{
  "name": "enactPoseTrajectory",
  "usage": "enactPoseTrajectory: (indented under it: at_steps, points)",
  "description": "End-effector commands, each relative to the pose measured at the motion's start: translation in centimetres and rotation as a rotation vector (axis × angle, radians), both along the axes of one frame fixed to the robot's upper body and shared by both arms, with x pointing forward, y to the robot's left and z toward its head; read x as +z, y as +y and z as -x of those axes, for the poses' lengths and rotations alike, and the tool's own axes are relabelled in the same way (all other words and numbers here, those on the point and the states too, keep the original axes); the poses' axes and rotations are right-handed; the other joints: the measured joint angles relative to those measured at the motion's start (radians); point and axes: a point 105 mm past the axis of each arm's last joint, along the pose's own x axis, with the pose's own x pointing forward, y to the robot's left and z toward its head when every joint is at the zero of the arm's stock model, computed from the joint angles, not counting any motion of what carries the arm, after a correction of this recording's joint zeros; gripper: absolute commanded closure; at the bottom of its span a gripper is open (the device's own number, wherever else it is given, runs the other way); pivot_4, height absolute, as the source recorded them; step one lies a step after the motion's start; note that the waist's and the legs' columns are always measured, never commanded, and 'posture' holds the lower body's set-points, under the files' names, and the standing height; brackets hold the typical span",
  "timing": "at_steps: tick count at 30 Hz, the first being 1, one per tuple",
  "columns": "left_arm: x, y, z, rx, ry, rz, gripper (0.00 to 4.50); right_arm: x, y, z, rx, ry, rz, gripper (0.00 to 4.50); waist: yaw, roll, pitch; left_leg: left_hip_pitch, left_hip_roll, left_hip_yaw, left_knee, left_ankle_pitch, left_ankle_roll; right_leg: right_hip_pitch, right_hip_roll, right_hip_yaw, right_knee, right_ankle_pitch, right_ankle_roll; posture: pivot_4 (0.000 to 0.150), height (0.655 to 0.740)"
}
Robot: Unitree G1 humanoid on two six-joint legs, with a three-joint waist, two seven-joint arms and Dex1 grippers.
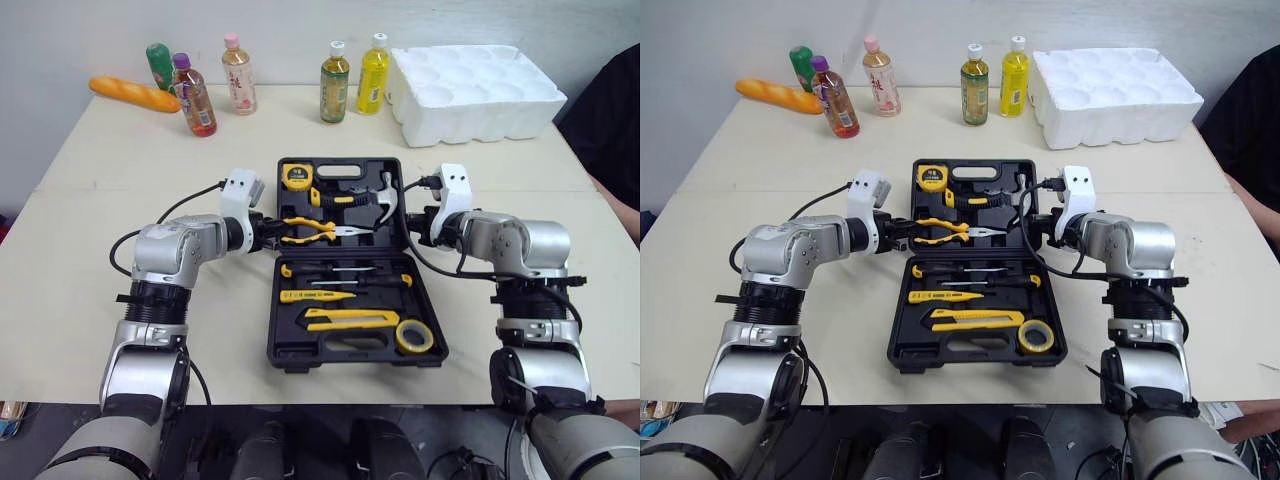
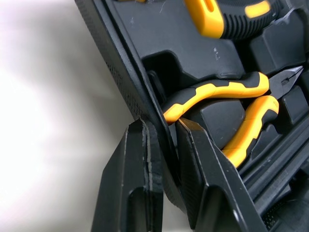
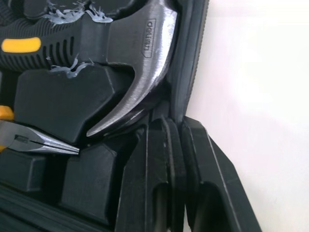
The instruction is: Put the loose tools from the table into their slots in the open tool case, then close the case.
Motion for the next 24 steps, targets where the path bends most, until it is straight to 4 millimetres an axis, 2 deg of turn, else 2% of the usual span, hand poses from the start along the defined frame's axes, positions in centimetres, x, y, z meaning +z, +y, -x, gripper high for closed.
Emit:
enactPoseTrajectory:
  at_steps: [1,2,5,9,13,14,17,22,24]
  points:
    - [3.2,1.3,-1.1,0.070,-0.198,-0.006,4.36,5.7,-0.9,0.0,0.008,-0.337,0.040,4.50,0.000,0.000,0.001,0.000,0.000,0.000,0.000,0.000,0.000,0.000,0.000,0.000,0.000,0.000,0.000,0.150,0.7400]
    - [3.9,1.5,-1.3,0.084,-0.248,0.005,4.36,6.4,-1.0,0.1,0.020,-0.412,0.055,4.50,0.000,0.000,0.002,-0.001,0.000,0.000,0.000,0.000,0.000,-0.001,0.000,0.000,-0.001,0.000,0.000,0.150,0.7400]
    - [5.3,2.5,-1.8,0.133,-0.386,-0.010,4.45,7.0,-1.2,0.8,0.062,-0.591,0.181,4.50,0.000,-0.001,0.003,-0.002,0.000,0.001,-0.001,0.000,0.000,-0.003,0.000,-0.001,-0.001,0.000,0.000,0.150,0.7400]
    - [7.2,2.8,-1.5,0.118,-0.627,-0.063,4.50,6.0,-0.8,1.8,0.092,-0.761,0.336,4.50,-0.003,-0.001,0.003,-0.002,0.000,0.002,-0.002,0.000,0.000,-0.004,0.000,-0.003,-0.001,0.000,0.000,0.150,0.7400]
    - [7.5,3.1,-0.9,0.118,-0.740,-0.065,4.50,4.9,-0.1,3.0,0.140,-0.892,0.452,4.50,-0.002,-0.001,0.003,-0.002,0.000,0.003,-0.002,0.000,0.000,-0.006,0.000,-0.006,-0.001,0.000,0.000,0.150,0.7400]
    - [6.9,3.3,-0.4,0.091,-0.797,-0.132,4.50,3.5,0.0,3.8,0.192,-0.935,0.561,4.50,-0.002,-0.001,0.003,-0.002,0.000,0.004,-0.002,0.000,0.000,-0.006,0.000,-0.006,-0.001,0.000,0.000,0.150,0.7400]
    - [4.5,3.8,1.0,0.017,-0.880,-0.263,4.50,-0.2,-1.5,5.3,0.241,-0.973,0.754,4.50,0.000,-0.001,0.003,-0.002,0.000,0.004,-0.002,0.000,0.001,-0.005,-0.001,-0.006,-0.001,0.000,0.000,0.150,0.7400]
    - [2.4,4.1,2.8,-0.064,-0.908,-0.346,4.50,-2.6,-1.6,6.8,0.369,-1.036,0.910,4.50,-0.001,-0.001,0.003,0.001,0.000,0.003,0.001,0.001,0.003,0.000,-0.002,-0.007,-0.001,0.001,0.002,0.150,0.7400]
    - [1.2,4.4,3.8,-0.085,-0.896,-0.372,4.50,-4.7,-1.9,7.8,0.443,-1.014,0.952,4.50,-0.002,-0.001,0.003,0.005,0.001,0.002,0.001,0.001,0.002,0.004,-0.002,-0.006,-0.002,0.001,0.002,0.150,0.7400]
